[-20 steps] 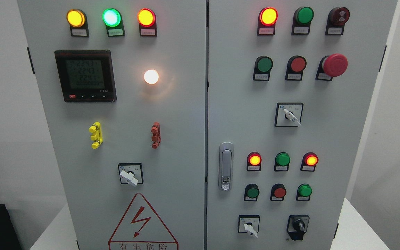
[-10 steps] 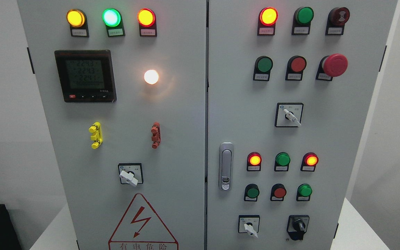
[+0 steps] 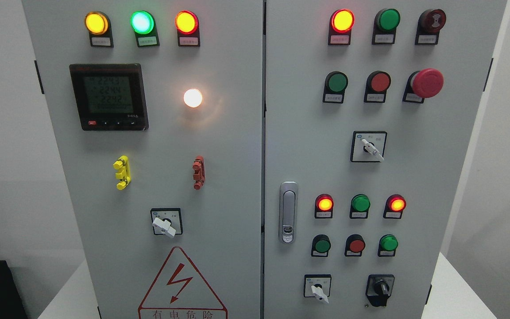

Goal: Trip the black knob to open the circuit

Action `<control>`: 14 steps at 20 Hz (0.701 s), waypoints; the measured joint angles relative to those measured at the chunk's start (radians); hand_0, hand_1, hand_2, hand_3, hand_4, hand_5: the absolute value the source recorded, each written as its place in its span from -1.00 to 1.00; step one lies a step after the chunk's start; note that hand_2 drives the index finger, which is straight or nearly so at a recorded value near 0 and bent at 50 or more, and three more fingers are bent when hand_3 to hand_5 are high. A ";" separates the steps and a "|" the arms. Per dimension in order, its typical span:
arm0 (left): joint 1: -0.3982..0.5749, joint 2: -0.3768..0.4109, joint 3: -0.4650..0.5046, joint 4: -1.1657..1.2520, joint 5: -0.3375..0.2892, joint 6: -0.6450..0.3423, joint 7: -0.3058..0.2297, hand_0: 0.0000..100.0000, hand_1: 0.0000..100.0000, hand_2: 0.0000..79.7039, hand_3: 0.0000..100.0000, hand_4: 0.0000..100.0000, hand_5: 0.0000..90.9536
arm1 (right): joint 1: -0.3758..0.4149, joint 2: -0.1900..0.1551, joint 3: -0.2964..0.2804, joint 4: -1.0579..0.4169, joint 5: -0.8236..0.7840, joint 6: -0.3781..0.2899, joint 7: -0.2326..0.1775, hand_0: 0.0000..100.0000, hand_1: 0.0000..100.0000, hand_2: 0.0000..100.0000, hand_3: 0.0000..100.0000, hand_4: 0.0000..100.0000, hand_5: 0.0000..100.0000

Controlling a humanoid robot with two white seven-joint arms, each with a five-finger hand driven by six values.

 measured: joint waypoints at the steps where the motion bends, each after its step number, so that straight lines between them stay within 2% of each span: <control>1: 0.000 0.000 0.000 0.000 0.000 0.000 0.000 -0.76 -0.22 -1.00 -1.00 -1.00 -1.00 | -0.006 0.000 0.000 -0.006 0.000 0.003 0.000 -1.00 -1.00 -1.00 1.00 1.00 1.00; 14: 0.000 0.000 0.000 0.000 0.000 0.000 0.000 -0.76 -0.22 -1.00 -1.00 -1.00 -1.00 | -0.090 0.000 0.009 -0.032 -0.021 0.069 0.000 -1.00 -1.00 -1.00 1.00 1.00 1.00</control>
